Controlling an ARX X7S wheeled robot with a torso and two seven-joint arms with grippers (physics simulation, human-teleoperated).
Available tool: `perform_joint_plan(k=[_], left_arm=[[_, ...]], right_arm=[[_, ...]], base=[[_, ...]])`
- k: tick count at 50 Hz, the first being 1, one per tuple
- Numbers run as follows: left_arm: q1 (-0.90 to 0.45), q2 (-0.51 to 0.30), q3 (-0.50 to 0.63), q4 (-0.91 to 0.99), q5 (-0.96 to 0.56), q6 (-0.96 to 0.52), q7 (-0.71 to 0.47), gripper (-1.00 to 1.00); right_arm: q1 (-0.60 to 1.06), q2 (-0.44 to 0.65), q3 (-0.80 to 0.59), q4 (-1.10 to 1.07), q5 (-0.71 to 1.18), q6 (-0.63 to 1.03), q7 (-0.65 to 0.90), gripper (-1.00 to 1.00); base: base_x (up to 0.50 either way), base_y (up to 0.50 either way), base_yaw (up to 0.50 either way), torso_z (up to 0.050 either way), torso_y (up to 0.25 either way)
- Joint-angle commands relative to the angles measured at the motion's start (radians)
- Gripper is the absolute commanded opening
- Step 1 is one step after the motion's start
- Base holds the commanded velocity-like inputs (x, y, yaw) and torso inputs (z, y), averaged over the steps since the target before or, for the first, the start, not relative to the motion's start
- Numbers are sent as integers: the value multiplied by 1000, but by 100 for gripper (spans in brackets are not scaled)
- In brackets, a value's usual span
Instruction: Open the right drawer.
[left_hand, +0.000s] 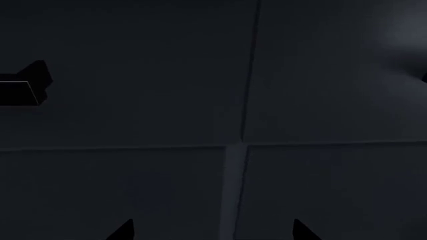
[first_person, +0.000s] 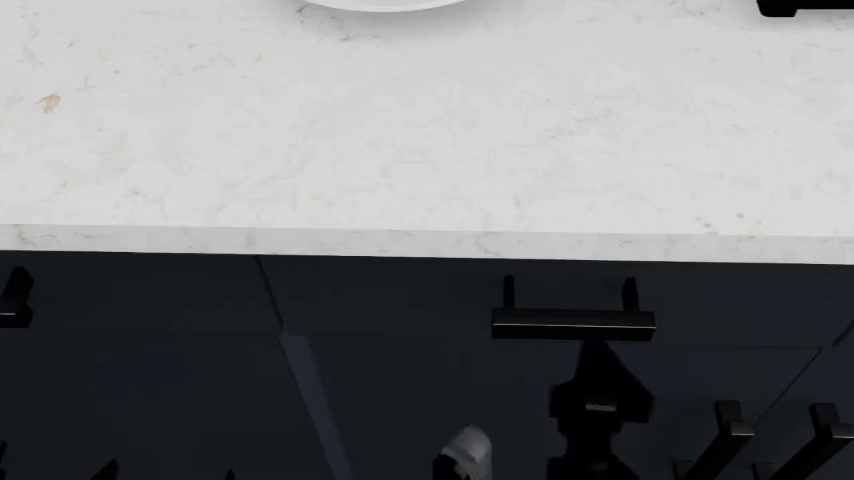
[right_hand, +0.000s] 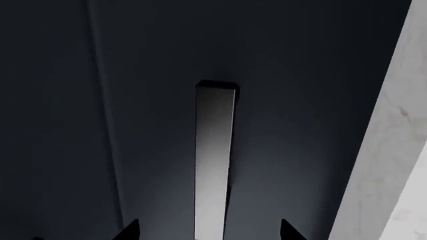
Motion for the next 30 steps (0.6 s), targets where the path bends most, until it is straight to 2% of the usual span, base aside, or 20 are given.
perform_joint_plan(k=[1,30], left_arm=[[8,-7,13,14,-1,0,3,100],[12,-20,26,30,-11,-3,-2,100]], right_arm=[[47,-28,-14,87,-7,-15,17,100],[121,-117,-8,339,25,-82,170,100]], base=[[0,0,0,0,0],[0,0,0,0,0]])
